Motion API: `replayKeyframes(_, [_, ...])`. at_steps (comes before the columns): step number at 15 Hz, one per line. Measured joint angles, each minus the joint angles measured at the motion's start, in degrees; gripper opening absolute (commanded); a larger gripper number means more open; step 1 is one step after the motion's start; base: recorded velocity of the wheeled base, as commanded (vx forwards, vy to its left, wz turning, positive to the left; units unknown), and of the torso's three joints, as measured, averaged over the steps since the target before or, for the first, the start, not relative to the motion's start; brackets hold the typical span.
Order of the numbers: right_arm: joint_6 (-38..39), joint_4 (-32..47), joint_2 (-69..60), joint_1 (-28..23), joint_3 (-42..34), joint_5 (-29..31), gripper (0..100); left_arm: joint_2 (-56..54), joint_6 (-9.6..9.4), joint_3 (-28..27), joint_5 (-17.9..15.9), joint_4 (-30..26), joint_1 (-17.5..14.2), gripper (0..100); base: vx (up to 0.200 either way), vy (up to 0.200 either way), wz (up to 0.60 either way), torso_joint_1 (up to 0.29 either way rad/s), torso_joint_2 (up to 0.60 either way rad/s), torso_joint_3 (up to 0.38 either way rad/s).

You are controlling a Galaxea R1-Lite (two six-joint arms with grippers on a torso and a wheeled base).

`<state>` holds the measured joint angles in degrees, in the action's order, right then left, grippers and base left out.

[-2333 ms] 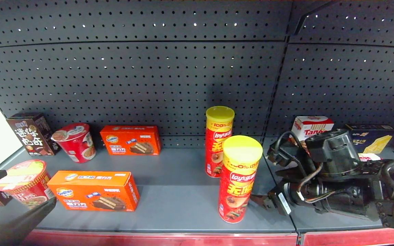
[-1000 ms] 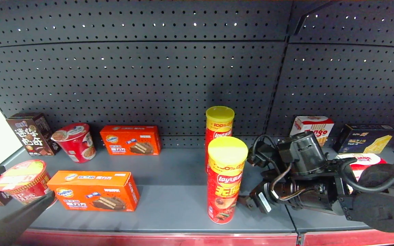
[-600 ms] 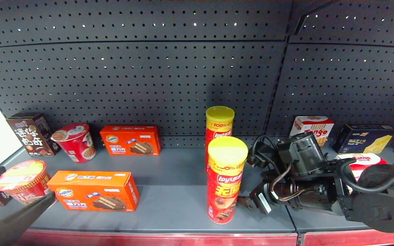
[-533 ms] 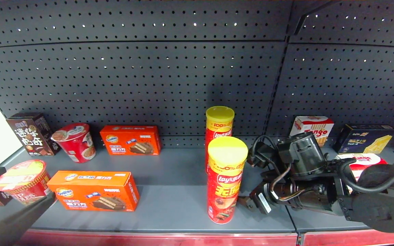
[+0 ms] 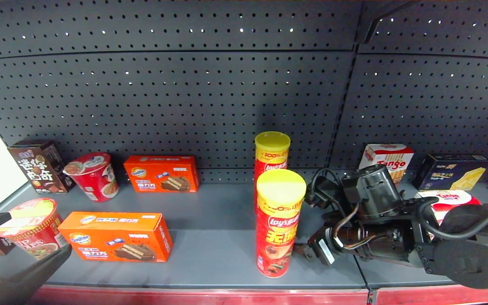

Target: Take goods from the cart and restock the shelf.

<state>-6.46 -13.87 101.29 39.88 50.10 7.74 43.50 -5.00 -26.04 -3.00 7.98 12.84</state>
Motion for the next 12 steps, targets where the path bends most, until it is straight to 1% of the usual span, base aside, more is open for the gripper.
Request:
replayKeyframes(6, [0.96, -0.09, -0.5, -0.09, -0.68, -0.02, 100, -0.01, 0.02, 0.02, 0.0, -0.02, 0.0, 100, 0.0, 0.0, 0.0, 0.0, 0.0, 0.0])
replayKeyframes(9, [2.9, -0.06, -3.17, -0.3, -0.49, 0.73, 100, -0.04, 0.11, 0.11, 0.0, -0.07, 0.0, 100, 0.0, 0.0, 0.0, 0.0, 0.0, 0.0])
replayKeyframes(11, [3.93, -0.06, -6.34, -0.52, -0.16, 1.29, 100, -0.09, 0.9, 0.79, 0.0, -0.02, 0.0, 100, 0.0, 0.0, 0.0, 0.0, 0.0, 0.0])
replayKeyframes(12, [4.11, -0.05, -8.24, -0.94, -0.16, 1.39, 100, -0.2, 1.01, 1.21, 0.0, -0.02, 0.0, 100, 0.0, 0.0, 0.0, 0.0, 0.0, 0.0])
